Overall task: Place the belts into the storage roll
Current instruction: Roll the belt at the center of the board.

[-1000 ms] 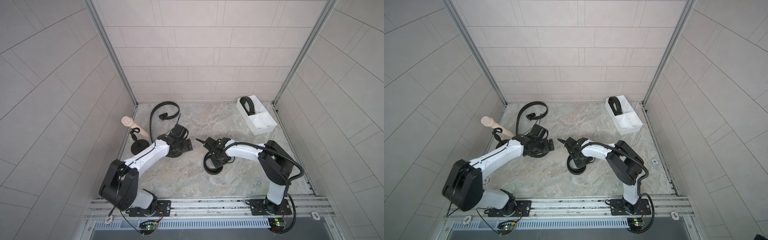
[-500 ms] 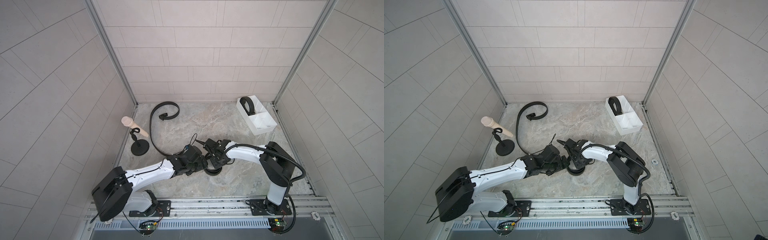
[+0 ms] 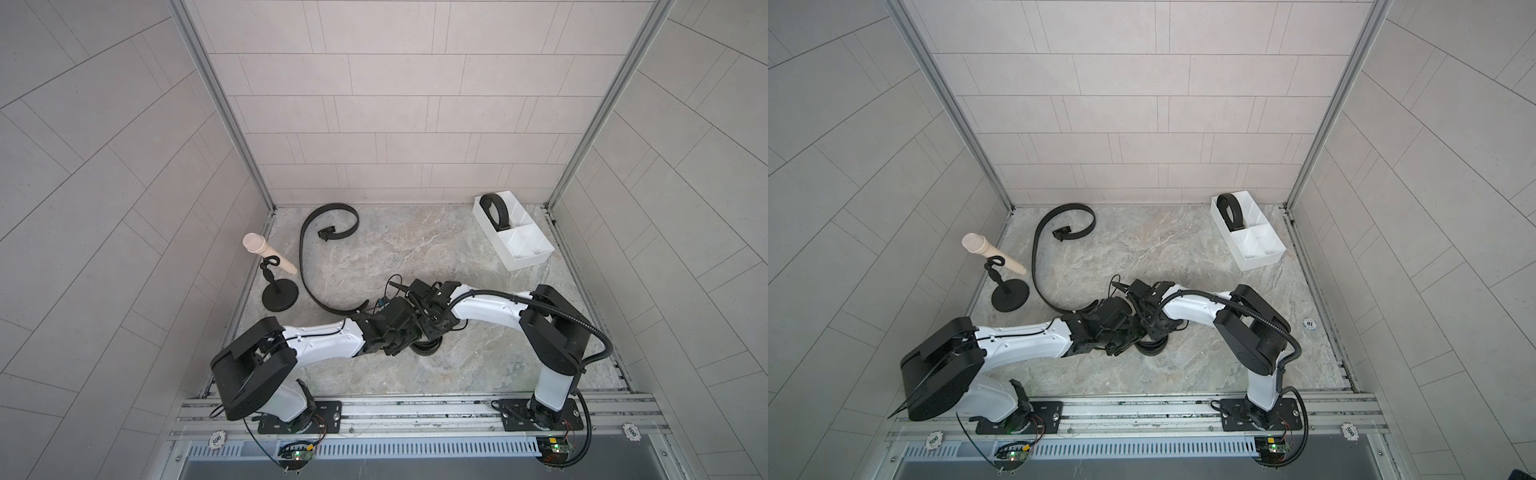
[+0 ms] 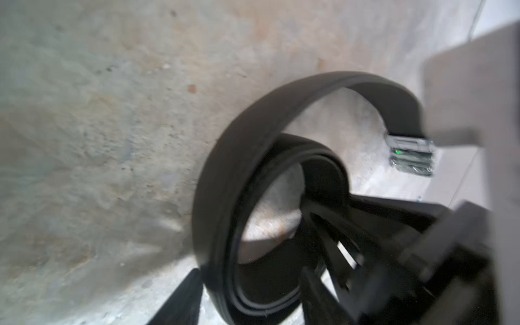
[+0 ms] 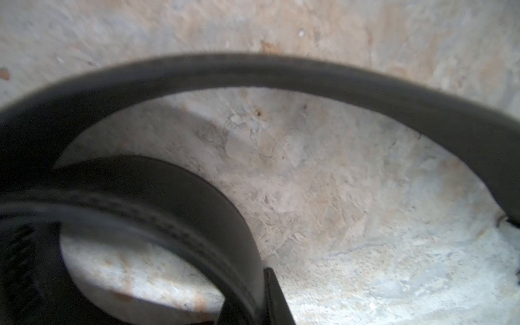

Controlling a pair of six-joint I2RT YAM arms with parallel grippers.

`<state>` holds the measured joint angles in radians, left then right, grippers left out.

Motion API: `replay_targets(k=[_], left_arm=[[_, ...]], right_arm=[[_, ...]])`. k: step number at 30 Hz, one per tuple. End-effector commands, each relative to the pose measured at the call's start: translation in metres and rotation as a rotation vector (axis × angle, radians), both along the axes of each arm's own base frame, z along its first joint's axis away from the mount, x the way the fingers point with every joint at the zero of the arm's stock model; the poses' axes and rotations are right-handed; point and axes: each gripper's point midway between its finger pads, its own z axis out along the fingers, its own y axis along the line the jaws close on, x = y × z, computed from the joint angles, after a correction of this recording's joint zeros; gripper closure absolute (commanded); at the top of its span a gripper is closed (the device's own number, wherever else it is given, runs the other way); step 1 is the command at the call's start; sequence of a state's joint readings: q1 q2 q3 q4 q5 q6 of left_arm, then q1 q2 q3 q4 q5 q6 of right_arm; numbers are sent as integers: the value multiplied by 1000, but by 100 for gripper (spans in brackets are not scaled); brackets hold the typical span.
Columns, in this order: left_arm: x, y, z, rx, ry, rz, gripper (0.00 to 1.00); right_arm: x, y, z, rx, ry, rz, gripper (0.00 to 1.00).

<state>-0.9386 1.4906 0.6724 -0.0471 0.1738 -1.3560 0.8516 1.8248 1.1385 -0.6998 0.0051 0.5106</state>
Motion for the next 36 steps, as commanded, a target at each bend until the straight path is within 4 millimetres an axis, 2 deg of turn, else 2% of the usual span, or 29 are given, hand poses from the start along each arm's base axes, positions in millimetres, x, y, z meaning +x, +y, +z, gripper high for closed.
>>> replay_targets(k=[1,5,9,15,19,23,26,32,35,36], left_arm=[[20,-11,3,-8,-38,5,50],[37,-8,-3,28,-50,3,62],[47,-4,-2,104,-67,-50,65],[45,7,-20,257,-38,-177,68],[42,19,-32,358,-22,-241,75],[50,35,-30,486,-64,-282,83],[54,38,-28,552,-90,-312,88],[57,32,-25,649,-135,-368,90],[56,29,-25,668,-147,-385,79],[56,29,-26,670,-145,-386,80]], right_arm=[[-33,2,-24,5,119,14,100],[-36,2,-23,10,119,19,100],[-37,3,-22,19,120,25,100],[-37,11,-25,34,128,32,100],[-36,14,-26,38,132,31,100],[-37,13,-27,30,140,25,100],[-36,15,-27,31,144,14,100],[-32,15,-18,25,141,4,100],[-30,12,-14,27,142,-8,99],[-29,12,-14,28,143,-10,98]])
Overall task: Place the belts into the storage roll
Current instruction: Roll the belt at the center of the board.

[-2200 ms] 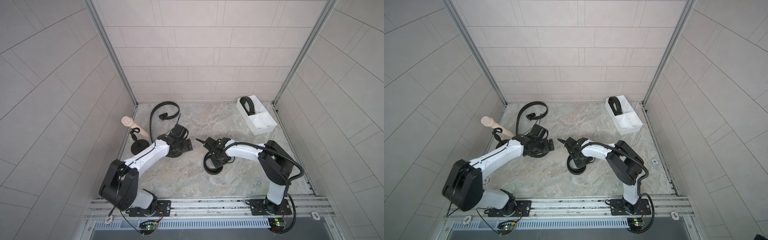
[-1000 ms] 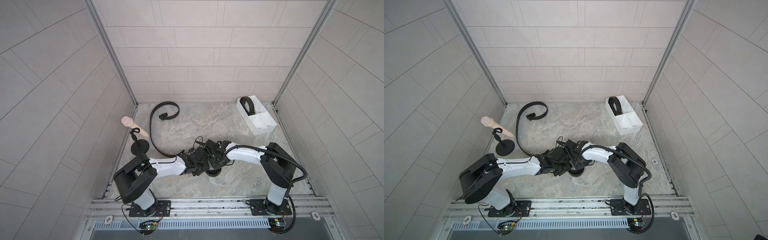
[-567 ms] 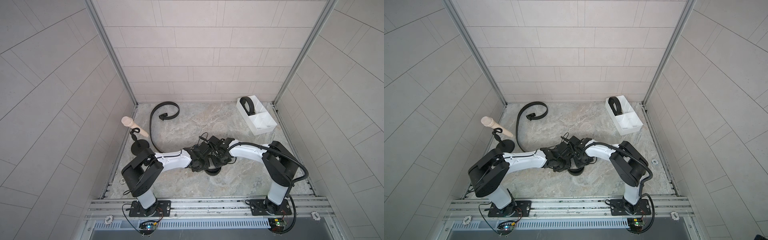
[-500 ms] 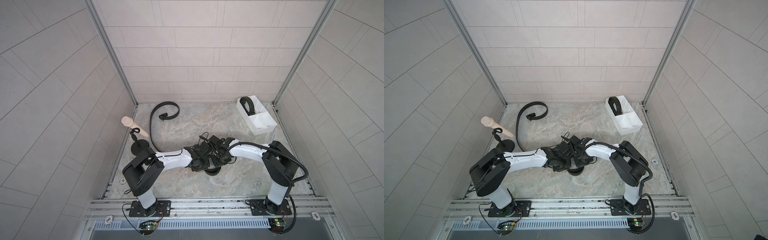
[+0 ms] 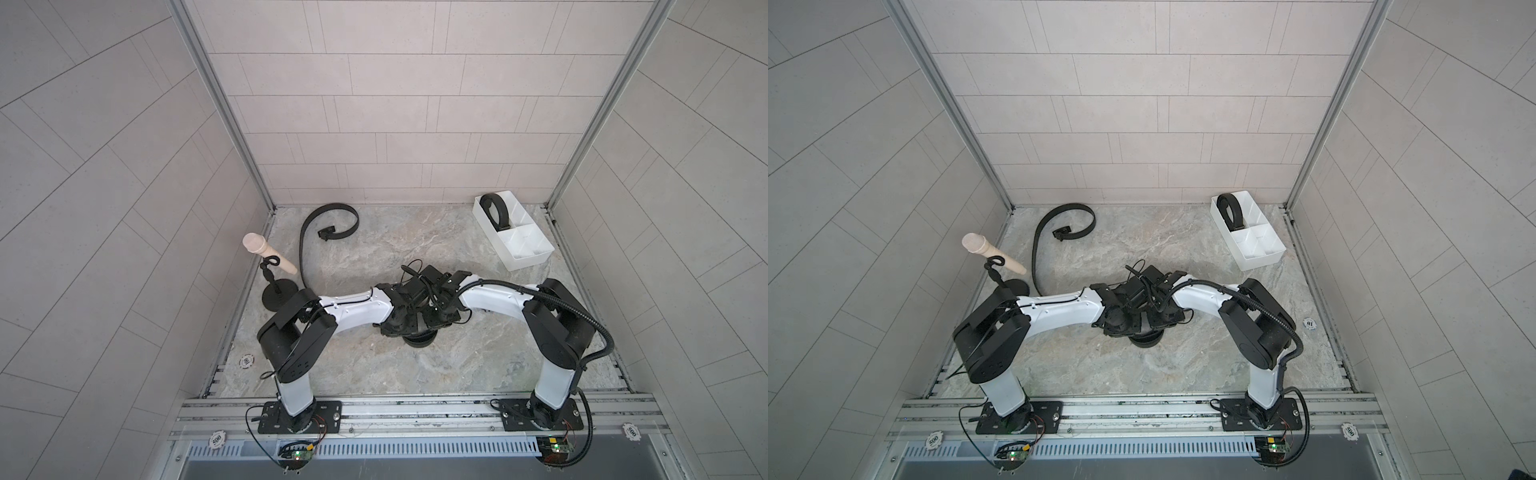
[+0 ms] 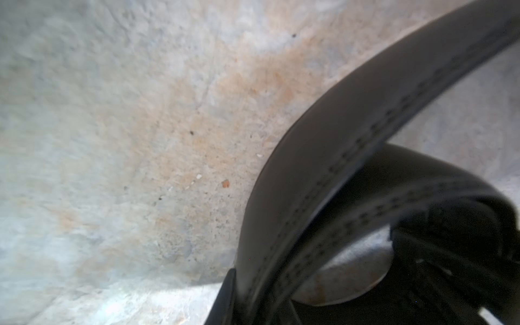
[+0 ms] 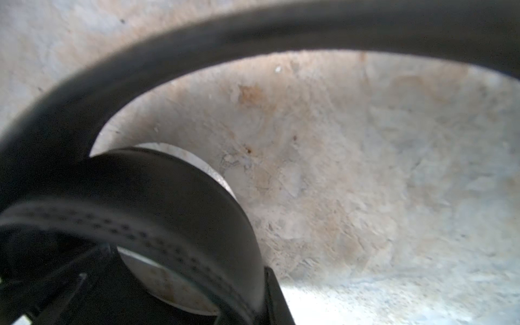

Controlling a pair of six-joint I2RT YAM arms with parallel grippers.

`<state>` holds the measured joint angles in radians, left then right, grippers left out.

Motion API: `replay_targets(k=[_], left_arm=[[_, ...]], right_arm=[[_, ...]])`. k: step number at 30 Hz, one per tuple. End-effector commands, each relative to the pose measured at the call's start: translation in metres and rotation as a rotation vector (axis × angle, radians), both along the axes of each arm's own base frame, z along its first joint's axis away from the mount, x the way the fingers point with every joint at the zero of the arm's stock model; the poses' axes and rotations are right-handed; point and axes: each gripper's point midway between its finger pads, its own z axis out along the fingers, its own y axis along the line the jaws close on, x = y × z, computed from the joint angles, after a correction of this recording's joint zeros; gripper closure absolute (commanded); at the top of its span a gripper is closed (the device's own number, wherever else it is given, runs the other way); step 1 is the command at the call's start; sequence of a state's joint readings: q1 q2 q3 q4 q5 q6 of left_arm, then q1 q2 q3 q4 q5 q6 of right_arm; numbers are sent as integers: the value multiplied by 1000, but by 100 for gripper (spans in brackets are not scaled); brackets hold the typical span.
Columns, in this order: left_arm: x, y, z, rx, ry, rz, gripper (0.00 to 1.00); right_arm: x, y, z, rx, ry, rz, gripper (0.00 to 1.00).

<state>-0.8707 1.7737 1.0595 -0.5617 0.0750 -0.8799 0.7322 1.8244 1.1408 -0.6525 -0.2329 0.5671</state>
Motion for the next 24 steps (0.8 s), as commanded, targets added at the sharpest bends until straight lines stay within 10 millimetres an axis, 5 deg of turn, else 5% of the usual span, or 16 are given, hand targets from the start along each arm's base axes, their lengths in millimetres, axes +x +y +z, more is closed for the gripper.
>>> replay_targets(k=[1,6,11,24], left_arm=[[26,1,-6,177,-170,-96,81],[27,3,-7,258,-187,-135,84],[31,1,-9,310,-196,-160,88],[36,-4,-12,369,-143,-211,99]], right_arm=[[-38,2,-16,-171,7,141,94],[-32,-5,-5,-168,-1,113,73],[-16,-19,29,-121,-28,52,54],[68,-91,69,-91,-80,-108,42]])
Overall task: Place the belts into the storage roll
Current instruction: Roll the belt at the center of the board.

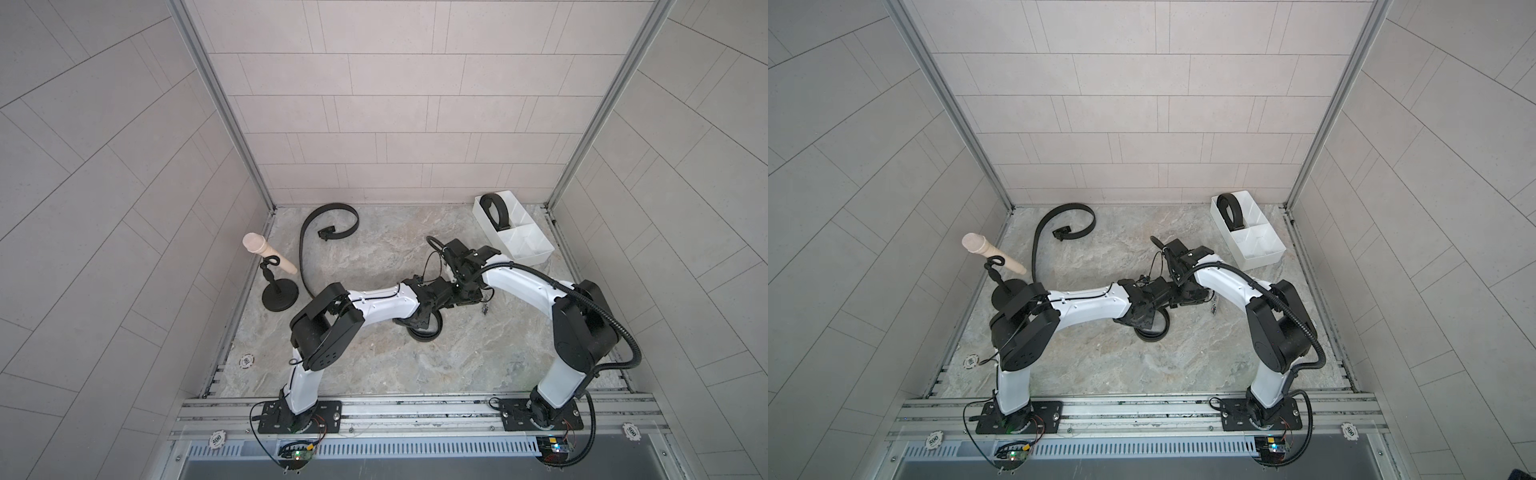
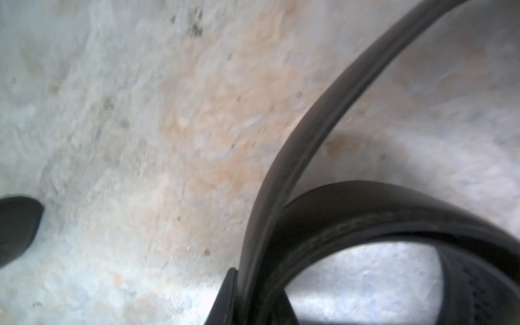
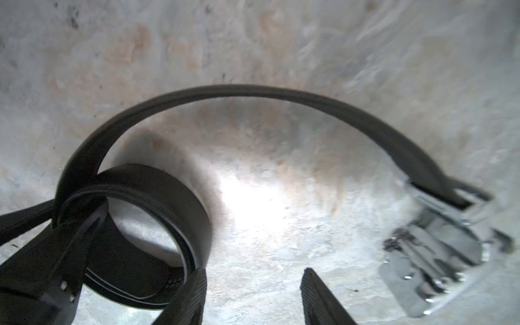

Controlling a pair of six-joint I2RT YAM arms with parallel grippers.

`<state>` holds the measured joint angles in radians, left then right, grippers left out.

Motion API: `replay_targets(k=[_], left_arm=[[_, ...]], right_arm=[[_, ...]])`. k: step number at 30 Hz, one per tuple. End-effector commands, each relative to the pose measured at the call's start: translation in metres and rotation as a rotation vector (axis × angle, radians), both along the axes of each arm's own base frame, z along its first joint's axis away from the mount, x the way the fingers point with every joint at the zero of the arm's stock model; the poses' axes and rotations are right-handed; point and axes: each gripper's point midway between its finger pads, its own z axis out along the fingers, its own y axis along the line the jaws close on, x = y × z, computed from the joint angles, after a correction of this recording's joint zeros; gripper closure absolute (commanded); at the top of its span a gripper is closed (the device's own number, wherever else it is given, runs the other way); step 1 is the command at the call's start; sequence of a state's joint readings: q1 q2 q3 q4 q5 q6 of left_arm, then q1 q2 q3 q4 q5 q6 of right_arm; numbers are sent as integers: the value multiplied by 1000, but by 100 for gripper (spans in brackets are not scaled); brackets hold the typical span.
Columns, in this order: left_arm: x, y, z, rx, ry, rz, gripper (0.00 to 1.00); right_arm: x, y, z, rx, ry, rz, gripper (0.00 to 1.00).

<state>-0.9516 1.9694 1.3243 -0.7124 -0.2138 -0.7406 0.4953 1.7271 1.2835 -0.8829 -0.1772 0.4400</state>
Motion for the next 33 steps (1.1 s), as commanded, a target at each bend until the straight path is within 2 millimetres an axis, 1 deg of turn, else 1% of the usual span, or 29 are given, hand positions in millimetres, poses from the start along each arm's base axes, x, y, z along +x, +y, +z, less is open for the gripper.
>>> replay_targets(k=[1,3,6,9,10,12,13,15,16,18,22,23,26,28,33], left_arm=[[-2,15,-16,111,38,-31,99],[0,17,-16,127,50,-46,100],[7,27,-12,174,45,-59,100],[16,37,-12,187,57,-59,100],[20,40,-12,193,56,-55,100],[31,44,-12,198,57,-45,100],[38,47,-10,216,41,-40,100],[54,51,-7,231,25,-30,100],[61,52,-6,237,21,-28,100],[75,55,-6,246,25,-23,100],[98,59,-9,263,32,-21,100],[103,59,-9,268,33,-23,100],[113,59,-9,269,35,-28,100],[116,58,-13,263,52,-34,100],[120,52,-18,249,64,-38,100]], right_arm=[[23,-21,8,-54,-23,0,42],[45,-27,7,-68,-47,-8,42],[76,-20,8,-75,-81,42,42],[104,-17,8,-114,-110,68,42],[111,-18,4,-125,-107,68,42],[117,-17,-15,-107,-52,60,42],[117,-16,-23,-87,-19,51,42],[107,-14,-41,-56,44,43,44],[101,-14,-45,-50,58,40,44],[81,-12,-55,-8,91,24,46],[38,-4,-64,67,137,3,48],[26,1,-66,86,145,3,48],[0,19,-62,144,148,23,48],[-6,21,-55,154,132,26,47],[14,-4,-28,153,18,-55,44]])
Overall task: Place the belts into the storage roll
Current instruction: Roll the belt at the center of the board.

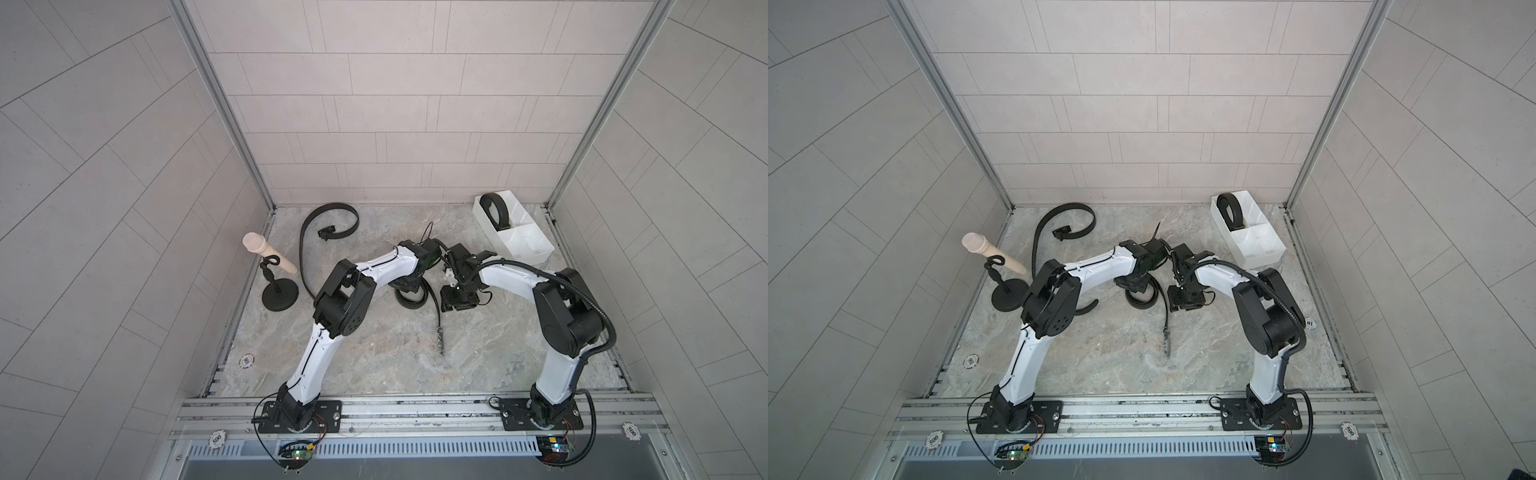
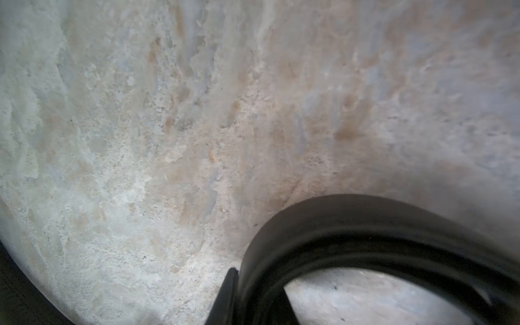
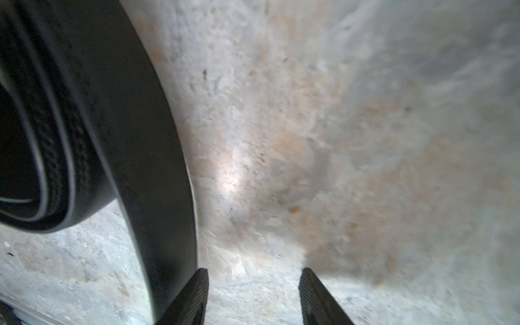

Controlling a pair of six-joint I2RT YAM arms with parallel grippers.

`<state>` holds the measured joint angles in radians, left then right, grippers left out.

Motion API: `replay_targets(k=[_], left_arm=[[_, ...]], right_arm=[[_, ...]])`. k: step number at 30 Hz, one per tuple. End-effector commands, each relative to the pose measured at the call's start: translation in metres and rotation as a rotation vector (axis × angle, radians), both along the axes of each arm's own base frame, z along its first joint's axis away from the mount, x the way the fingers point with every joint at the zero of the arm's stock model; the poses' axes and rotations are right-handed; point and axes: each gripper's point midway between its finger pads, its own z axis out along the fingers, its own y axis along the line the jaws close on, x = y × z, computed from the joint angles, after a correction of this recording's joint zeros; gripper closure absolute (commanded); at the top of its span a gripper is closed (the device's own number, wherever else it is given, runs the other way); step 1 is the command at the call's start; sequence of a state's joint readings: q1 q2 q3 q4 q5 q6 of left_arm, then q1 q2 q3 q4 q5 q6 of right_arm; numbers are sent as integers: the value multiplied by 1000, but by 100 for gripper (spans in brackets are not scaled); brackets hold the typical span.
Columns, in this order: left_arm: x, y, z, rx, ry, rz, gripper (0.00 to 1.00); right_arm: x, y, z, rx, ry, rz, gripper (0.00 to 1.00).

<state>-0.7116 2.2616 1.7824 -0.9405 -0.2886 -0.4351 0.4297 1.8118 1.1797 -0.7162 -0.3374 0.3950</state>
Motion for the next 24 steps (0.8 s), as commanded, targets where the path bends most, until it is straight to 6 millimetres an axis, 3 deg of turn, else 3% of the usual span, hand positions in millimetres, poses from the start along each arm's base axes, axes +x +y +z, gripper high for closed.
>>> replay_targets(k=[1,3,7,12,16,18,24], left_arm=[[4,12,-21,54,32,6,100],[8,7,-22,40,29,6,100],[8,-6,-26,-15,48,6,100],[5,-18,-32,-44,60,4,100],[0,-29,-32,-66,72,-11,100],[-3,-33,-34,-75,81,-13,100],[-13,-35,-35,-104,99,-3,100]], right_arm=[[15,-13,21,21,-67,-72,43],[16,-15,19,25,-58,-78,43],[6,4,5,101,-29,-83,44],[-10,45,-6,152,-38,-50,46],[-13,82,1,205,-99,-3,45],[-13,82,4,187,-103,1,45],[-6,45,25,173,-176,-88,41]])
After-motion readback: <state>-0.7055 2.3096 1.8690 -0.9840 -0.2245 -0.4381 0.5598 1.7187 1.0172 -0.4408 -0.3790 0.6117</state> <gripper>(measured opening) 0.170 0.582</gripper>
